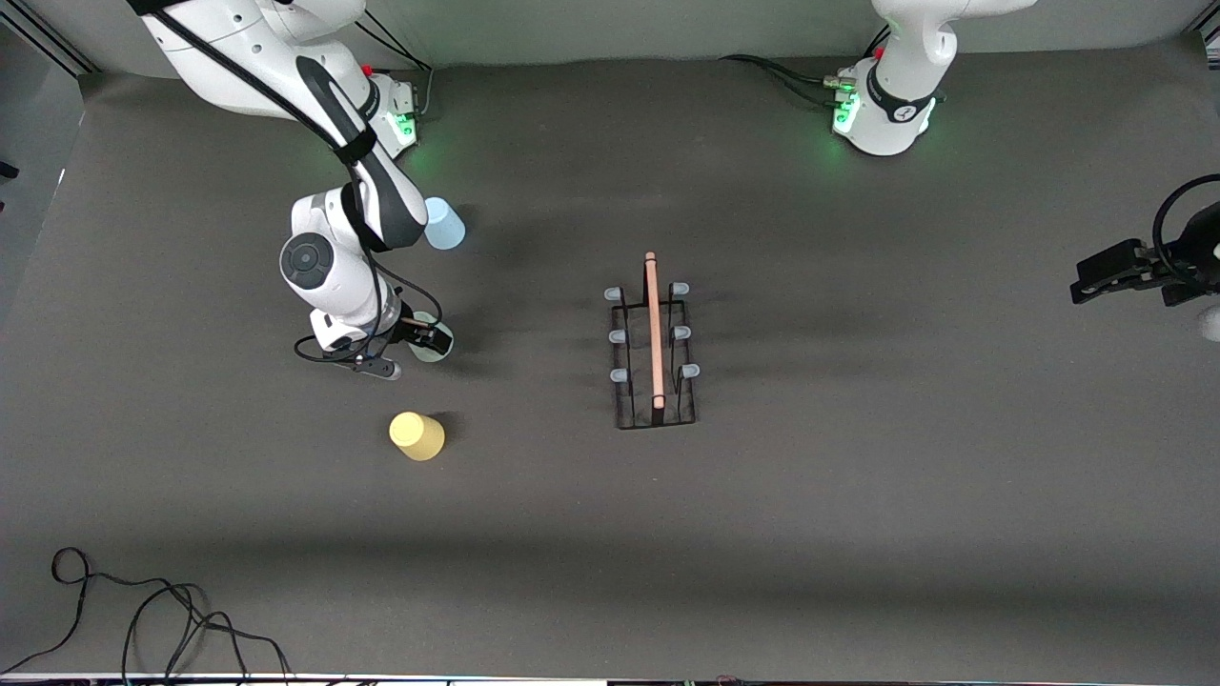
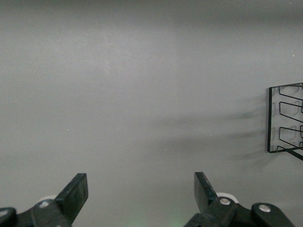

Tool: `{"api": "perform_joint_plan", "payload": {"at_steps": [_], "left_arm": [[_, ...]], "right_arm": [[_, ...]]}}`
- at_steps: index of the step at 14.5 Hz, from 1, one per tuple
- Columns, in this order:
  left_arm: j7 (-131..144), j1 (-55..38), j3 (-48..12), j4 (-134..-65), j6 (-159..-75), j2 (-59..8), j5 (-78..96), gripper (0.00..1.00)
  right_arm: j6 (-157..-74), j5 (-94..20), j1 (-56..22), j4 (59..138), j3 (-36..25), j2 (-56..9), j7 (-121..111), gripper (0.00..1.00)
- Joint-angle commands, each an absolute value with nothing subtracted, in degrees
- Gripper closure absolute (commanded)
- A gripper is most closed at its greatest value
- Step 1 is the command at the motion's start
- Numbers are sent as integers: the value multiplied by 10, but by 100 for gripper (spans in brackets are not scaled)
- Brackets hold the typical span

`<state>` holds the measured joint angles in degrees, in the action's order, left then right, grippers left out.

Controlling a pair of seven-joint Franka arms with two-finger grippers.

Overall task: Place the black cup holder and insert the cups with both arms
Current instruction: 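Lower the right gripper onto the pale green cup and grasp it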

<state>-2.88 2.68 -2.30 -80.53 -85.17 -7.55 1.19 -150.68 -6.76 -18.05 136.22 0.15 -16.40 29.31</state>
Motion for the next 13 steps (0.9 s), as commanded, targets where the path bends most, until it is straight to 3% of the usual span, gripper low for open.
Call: {"api": "perform_joint_plan", "payload": {"at_steps": [1, 4, 6, 8, 11, 13], "left_arm": [[-44, 38, -33, -809, -847, -67, 1, 0], [-45, 37, -33, -808, -846, -67, -11, 0], [-46, 40, -31, -809, -843, -67, -11, 0], [-49, 41, -30, -809, -843, -67, -11, 0], [-49, 40, -29, -809, -843, -68, -14, 0], [-48, 39, -30, -810, -843, -68, -18, 0]], "right_arm": [[-1488, -77, -203, 1368, -4, -139, 301, 0], [-1488, -77, -203, 1368, -4, -139, 300, 1], [-1488, -77, -203, 1368, -4, -139, 299, 8], [-1489, -77, -203, 1367, -4, -140, 297, 27], [-1490, -77, -202, 1364, -5, -140, 291, 76], [-1489, -77, -201, 1350, -6, -139, 291, 95]]}}
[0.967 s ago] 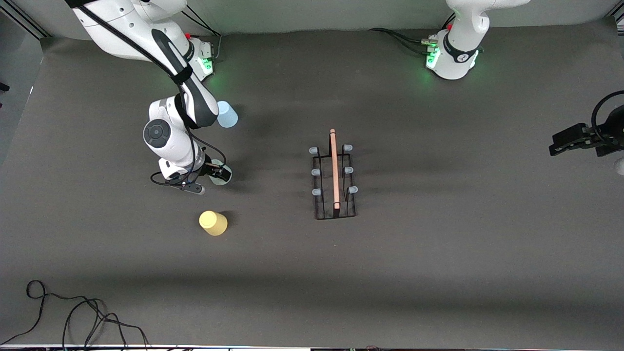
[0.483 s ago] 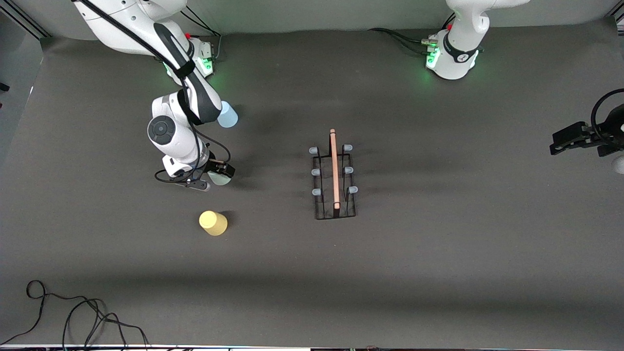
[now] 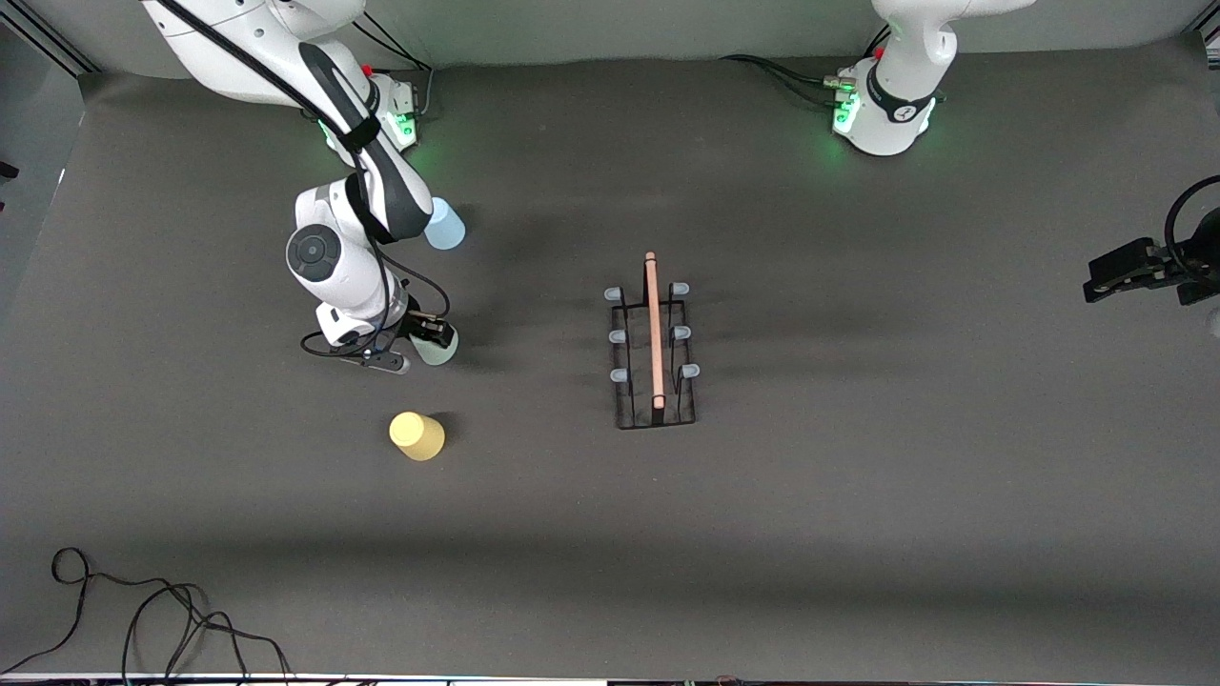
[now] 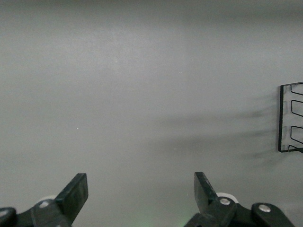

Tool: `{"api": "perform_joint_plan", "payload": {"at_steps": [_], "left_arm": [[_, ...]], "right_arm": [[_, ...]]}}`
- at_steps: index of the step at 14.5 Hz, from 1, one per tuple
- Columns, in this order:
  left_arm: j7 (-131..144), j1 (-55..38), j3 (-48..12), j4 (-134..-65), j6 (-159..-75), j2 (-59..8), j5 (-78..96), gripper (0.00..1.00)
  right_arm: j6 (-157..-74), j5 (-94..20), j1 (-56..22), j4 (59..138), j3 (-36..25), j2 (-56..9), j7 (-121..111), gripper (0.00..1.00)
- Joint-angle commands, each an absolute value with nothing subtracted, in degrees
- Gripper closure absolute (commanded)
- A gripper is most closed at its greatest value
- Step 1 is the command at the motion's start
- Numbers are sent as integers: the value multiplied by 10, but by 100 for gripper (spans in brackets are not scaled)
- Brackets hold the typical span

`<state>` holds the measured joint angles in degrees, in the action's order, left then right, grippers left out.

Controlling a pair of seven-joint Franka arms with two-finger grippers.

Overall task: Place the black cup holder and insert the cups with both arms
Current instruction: 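Carry the green cup with the right gripper onto a rack peg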

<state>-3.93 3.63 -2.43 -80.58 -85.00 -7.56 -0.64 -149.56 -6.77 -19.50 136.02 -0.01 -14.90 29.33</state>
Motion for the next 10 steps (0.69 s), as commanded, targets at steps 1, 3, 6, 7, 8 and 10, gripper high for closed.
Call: {"api": "perform_joint_plan", "payload": {"at_steps": [1, 3, 6, 7, 8, 10], "left_arm": [[-46, 38, -30, -809, -839, -66, -18, 0], [-47, 41, -29, -809, -834, -65, -17, 0], [-47, 41, -30, -809, -835, -67, -17, 0], [-47, 41, -30, -812, -838, -69, -12, 0], [-47, 38, -30, -818, -841, -70, -11, 0], [-39, 29, -33, -824, -842, -69, -17, 0]], "right_arm": [[-1489, -77, -201, 1338, -6, -138, 294, 95], [-1473, -78, -202, 1297, -6, -137, 300, 95], [-1343, -78, -211, 1178, -1, -146, 364, 95], [-1306, -78, -231, 1141, -2, -149, 388, 95], [-1283, -78, -243, 1113, -2, -154, 415, 95], [-1267, -78, -257, 1087, 0, -156, 464, 95]]}}
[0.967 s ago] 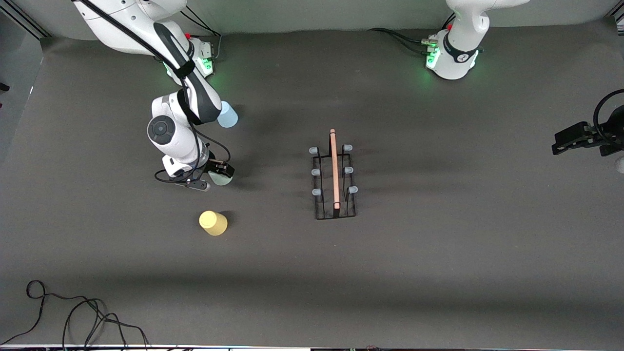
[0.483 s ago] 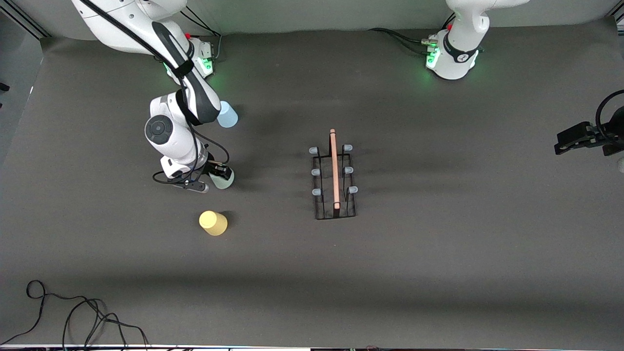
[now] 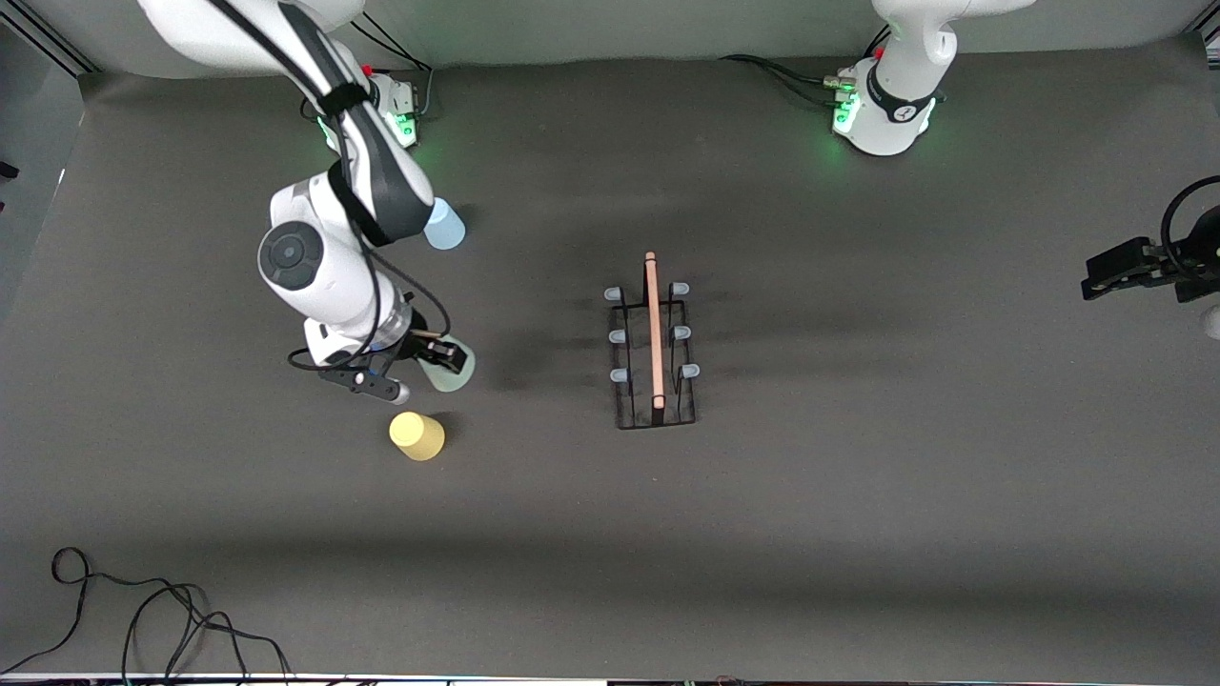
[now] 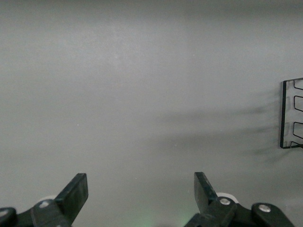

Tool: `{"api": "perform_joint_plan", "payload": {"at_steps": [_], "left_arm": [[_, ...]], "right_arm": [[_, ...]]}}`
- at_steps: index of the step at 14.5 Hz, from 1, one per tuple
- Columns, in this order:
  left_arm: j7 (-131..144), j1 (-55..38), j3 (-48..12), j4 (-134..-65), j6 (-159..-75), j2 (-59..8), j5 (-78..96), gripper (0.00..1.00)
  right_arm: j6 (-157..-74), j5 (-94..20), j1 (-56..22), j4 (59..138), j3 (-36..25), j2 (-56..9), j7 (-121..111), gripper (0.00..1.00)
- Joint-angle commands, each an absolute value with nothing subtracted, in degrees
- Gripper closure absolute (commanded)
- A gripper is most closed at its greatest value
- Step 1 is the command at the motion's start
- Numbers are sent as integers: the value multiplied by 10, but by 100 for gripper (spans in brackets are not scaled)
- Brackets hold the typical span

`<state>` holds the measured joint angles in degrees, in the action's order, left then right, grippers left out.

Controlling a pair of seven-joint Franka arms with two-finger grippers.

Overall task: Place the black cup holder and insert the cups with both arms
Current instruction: 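Carry the green cup with the right gripper onto a rack peg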

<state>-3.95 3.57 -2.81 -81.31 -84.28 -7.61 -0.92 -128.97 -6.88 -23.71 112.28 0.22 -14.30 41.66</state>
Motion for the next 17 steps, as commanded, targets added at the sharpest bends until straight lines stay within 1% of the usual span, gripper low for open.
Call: {"api": "perform_joint_plan", "payload": {"at_steps": [1, 4, 7, 11, 17], "left_arm": [[-38, 26, -33, -823, -843, -69, -18, 0], [-39, 28, -33, -821, -843, -68, -18, 0], [-40, 31, -33, -821, -840, -66, -18, 0], [-37, 30, -33, -824, -840, -66, -18, 0], [-37, 31, -33, -824, -842, -68, -18, 0]], "right_arm": [[-1267, -79, -282, 1081, -1, -156, 485, 95], [-1267, -78, -340, 1066, -1, -157, 576, 95], [-1268, -78, -387, 1048, -1, -175, 635, 95], [-1272, -76, -432, 1042, -1, -181, 690, 95], [-1274, -69, -455, 986, -2, -232, 737, 95]]}}
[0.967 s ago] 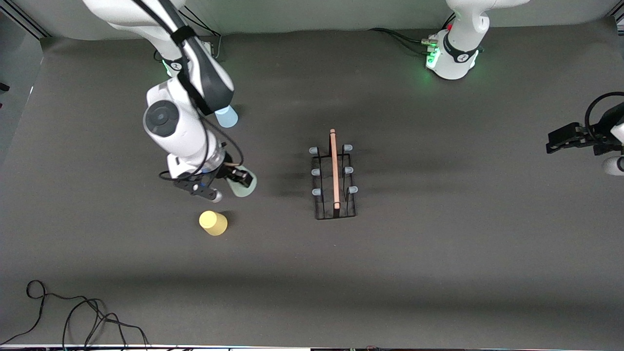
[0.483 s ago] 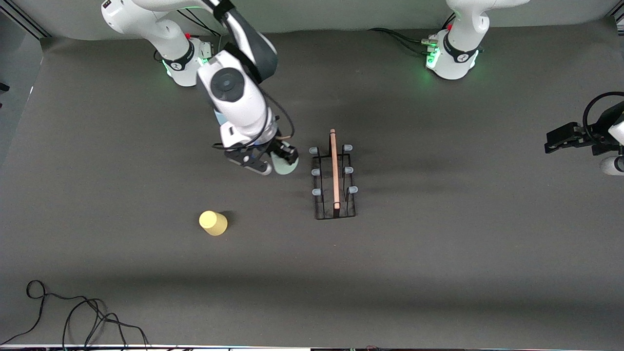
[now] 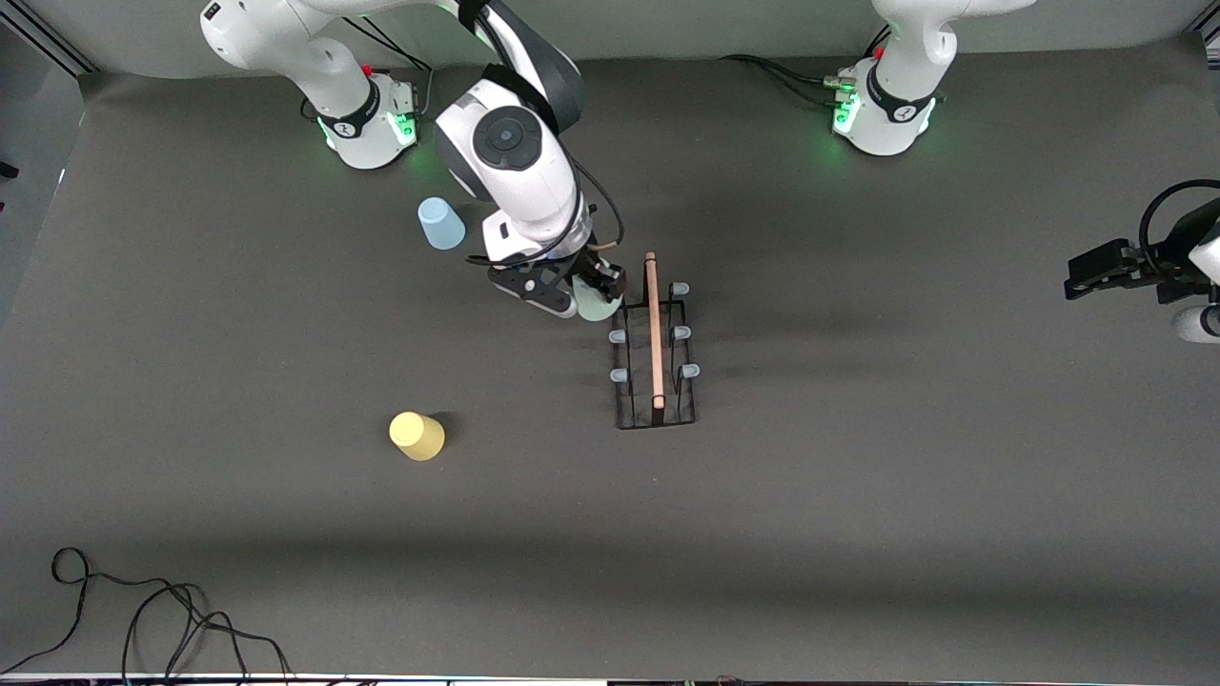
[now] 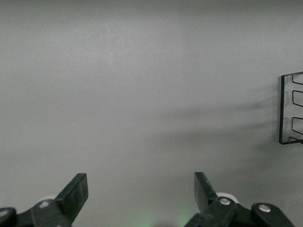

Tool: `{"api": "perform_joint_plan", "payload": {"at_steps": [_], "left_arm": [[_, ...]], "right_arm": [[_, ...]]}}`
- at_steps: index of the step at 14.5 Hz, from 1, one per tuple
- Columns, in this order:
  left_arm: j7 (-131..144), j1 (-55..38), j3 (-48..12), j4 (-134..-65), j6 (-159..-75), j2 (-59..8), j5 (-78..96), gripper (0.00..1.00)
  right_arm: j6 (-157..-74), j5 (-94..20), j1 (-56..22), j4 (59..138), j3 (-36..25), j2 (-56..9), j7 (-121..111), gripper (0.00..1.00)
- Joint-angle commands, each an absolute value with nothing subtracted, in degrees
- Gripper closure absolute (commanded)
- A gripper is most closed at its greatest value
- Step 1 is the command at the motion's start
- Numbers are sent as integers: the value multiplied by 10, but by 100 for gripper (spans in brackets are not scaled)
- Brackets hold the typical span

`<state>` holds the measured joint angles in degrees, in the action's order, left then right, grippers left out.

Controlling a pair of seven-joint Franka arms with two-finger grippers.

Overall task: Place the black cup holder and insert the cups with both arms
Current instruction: 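Carry the green cup with the right gripper onto a rack peg, then release the green cup and move the right gripper to the yellow cup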

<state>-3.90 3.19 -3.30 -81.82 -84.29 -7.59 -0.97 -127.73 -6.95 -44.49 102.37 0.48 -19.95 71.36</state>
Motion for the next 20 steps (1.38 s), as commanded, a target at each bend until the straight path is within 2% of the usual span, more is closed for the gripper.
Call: {"api": "perform_joint_plan", "payload": {"at_steps": [1, 3, 4, 5, 6, 9, 13, 18, 20], "left_arm": [[-36, 31, -33, -824, -841, -68, -18, 0], [-36, 31, -33, -824, -842, -68, -17, 0], [-36, 31, -33, -824, -843, -69, -17, 0], [-36, 31, -33, -824, -843, -69, -17, 0], [-35, 30, -33, -824, -843, -69, -17, 0], [-35, 31, -33, -824, -843, -69, -17, 0], [-35, 30, -33, -824, -843, -70, -17, 0], [-35, 30, -33, -824, -846, -71, -17, 0], [-35, 30, -33, -824, -846, -72, -17, 0]], "right_arm": [[-1274, -69, -457, 974, -2, -245, 737, 95], [-1274, -68, -461, 962, -3, -261, 738, 91], [-1274, -63, -461, 960, -3, -264, 742, 71], [-1274, -61, -461, 960, -3, -265, 746, 25], [-1274, -61, -461, 960, -3, -265, 749, 15], [-1274, -61, -461, 960, -4, -264, 749, 11], [-1267, -61, -453, 959, -12, -243, 735, 11], [-1138, -69, -450, 912, -108, -218, 578, 11], [-1118, -71, -438, 904, -140, -218, 511, 11]]}}
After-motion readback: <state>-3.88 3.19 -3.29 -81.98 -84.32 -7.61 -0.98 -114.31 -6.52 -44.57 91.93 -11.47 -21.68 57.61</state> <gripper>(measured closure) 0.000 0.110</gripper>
